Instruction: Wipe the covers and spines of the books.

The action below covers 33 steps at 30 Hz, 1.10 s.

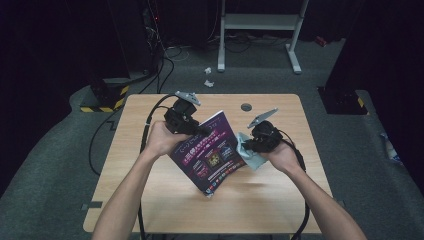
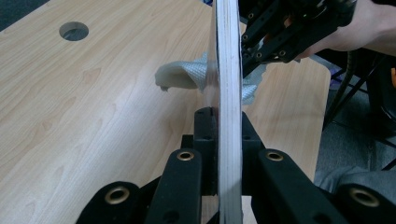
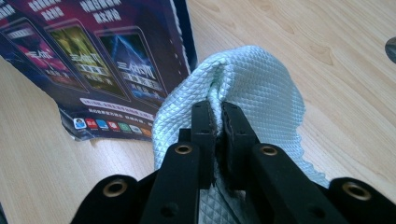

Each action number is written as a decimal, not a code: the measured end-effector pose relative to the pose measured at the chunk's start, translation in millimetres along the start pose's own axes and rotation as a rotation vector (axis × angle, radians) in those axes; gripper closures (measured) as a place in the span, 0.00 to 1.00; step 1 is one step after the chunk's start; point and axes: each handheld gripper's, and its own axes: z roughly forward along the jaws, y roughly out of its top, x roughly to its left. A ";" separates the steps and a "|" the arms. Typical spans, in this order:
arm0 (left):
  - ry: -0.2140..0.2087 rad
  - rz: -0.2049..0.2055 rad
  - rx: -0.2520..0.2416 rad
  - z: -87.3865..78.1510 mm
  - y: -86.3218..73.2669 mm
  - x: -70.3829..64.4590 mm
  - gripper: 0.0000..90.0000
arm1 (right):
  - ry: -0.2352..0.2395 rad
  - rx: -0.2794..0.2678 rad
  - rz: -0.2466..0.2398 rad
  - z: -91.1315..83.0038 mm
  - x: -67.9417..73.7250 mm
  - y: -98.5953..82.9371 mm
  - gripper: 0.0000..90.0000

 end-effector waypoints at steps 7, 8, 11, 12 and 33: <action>-0.002 0.003 0.028 5.4 5.2 0.4 0.93 | 0.005 -0.064 -0.016 -18.0 3.1 19.4 0.94; -0.002 0.003 0.031 6.2 5.6 0.3 0.93 | 0.008 -0.074 -0.017 -22.5 4.0 24.1 0.94; -0.002 0.004 0.047 8.9 8.0 -0.7 0.93 | 0.011 -0.112 -0.019 -33.0 5.7 35.3 0.94; 0.000 0.006 0.050 9.2 8.7 -0.7 0.93 | 0.010 -0.128 -0.021 -38.1 6.6 40.6 0.94; -0.004 -0.029 -0.065 -25.5 -2.3 2.2 0.93 | -0.020 -0.034 -0.005 -5.5 3.8 6.6 0.94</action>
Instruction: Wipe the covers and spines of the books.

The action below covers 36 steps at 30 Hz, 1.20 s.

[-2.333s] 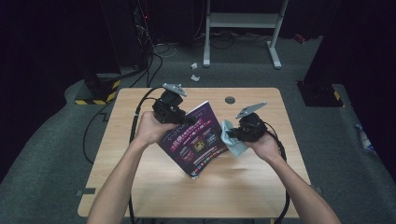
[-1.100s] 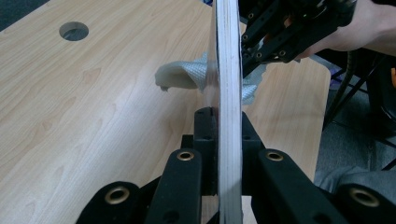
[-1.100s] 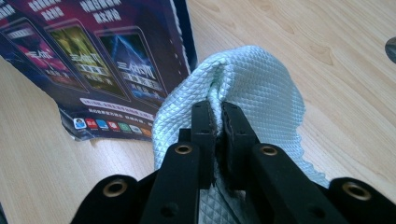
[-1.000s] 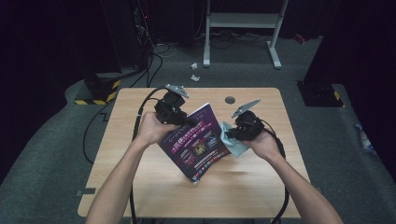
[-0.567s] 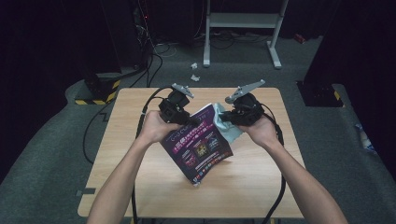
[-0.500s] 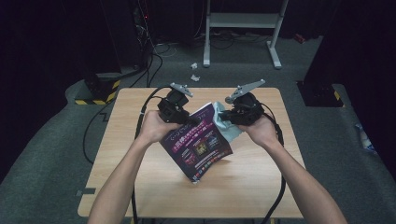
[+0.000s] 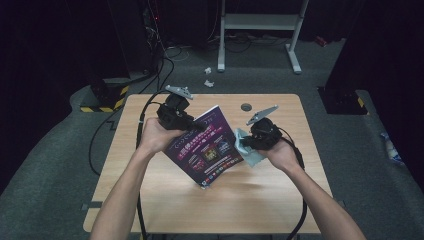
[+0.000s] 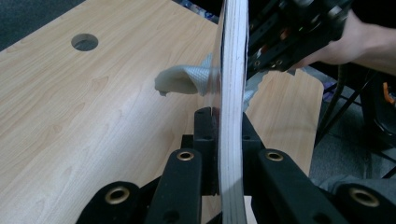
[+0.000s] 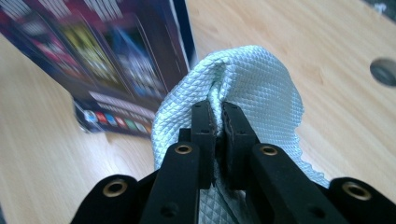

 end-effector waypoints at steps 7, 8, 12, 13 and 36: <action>0.006 -0.010 -0.017 -7.5 -3.0 2.4 0.93 | -0.004 0.069 0.043 24.3 -10.4 -25.3 0.94; 0.008 -0.015 -0.017 -7.9 -3.3 2.3 0.93 | -0.002 0.075 0.051 26.6 -11.1 -27.9 0.94; 0.016 -0.016 0.001 -6.4 -1.0 1.4 0.93 | 0.014 0.038 0.046 20.1 -7.5 -22.0 0.94; 0.017 -0.015 0.007 -5.5 -0.2 0.8 0.93 | 0.020 0.014 0.043 14.0 -4.0 -15.3 0.94; 0.040 -0.012 0.002 -8.9 -0.2 -2.9 0.93 | 0.030 -0.094 0.037 -5.0 5.6 6.6 0.94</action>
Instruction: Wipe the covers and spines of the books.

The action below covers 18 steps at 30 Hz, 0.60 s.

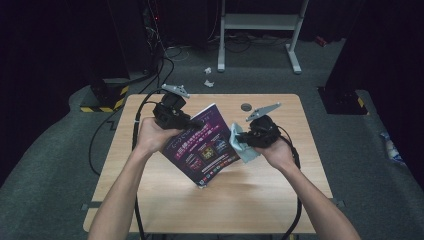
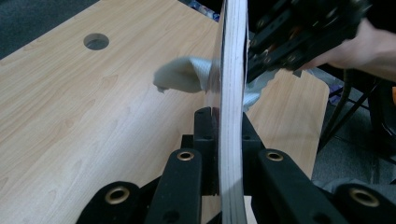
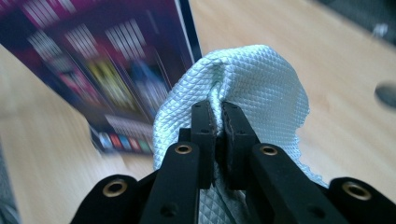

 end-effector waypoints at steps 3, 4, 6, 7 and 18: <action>0.000 -0.003 -0.010 -4.4 -0.2 0.6 0.93 | -0.015 0.052 0.016 13.4 -6.7 -18.8 0.94; 0.001 -0.002 -0.011 -6.2 0.6 0.7 0.93 | -0.016 0.071 0.026 17.3 -8.9 -24.3 0.94; 0.004 -0.004 -0.020 -9.3 0.9 0.8 0.93 | -0.024 0.098 0.028 22.8 -12.8 -32.9 0.94; 0.007 -0.006 -0.023 -9.8 0.4 0.6 0.93 | -0.026 0.102 0.035 24.8 -15.4 -37.8 0.94; 0.007 0.006 0.031 4.9 6.5 2.4 0.93 | 0.011 0.064 0.037 19.2 -13.1 -31.6 0.94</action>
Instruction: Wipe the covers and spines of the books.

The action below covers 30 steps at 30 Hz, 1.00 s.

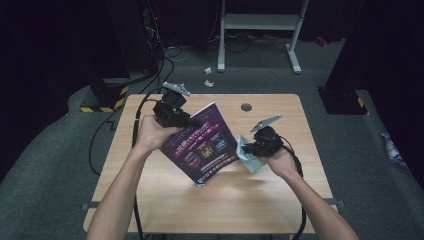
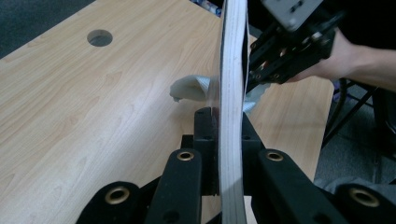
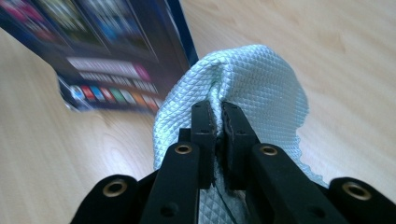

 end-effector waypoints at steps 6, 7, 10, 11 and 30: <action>-0.003 -0.008 -0.024 0.4 -2.4 2.5 0.93 | 0.005 -0.071 -0.010 -15.3 4.0 19.7 0.94; -0.004 -0.011 -0.024 0.0 -3.3 2.9 0.93 | 0.013 -0.080 -0.007 -14.6 2.4 18.1 0.94; -0.005 -0.012 -0.026 -1.9 -4.8 3.2 0.93 | 0.003 -0.023 0.006 -4.4 -1.1 7.2 0.94; -0.003 -0.011 -0.024 -1.9 -4.7 3.2 0.93 | -0.002 -0.003 0.008 -1.1 -2.3 3.4 0.94; -0.009 0.012 0.016 16.7 8.1 -3.3 0.93 | 0.020 -0.158 -0.039 -54.2 15.5 50.1 0.94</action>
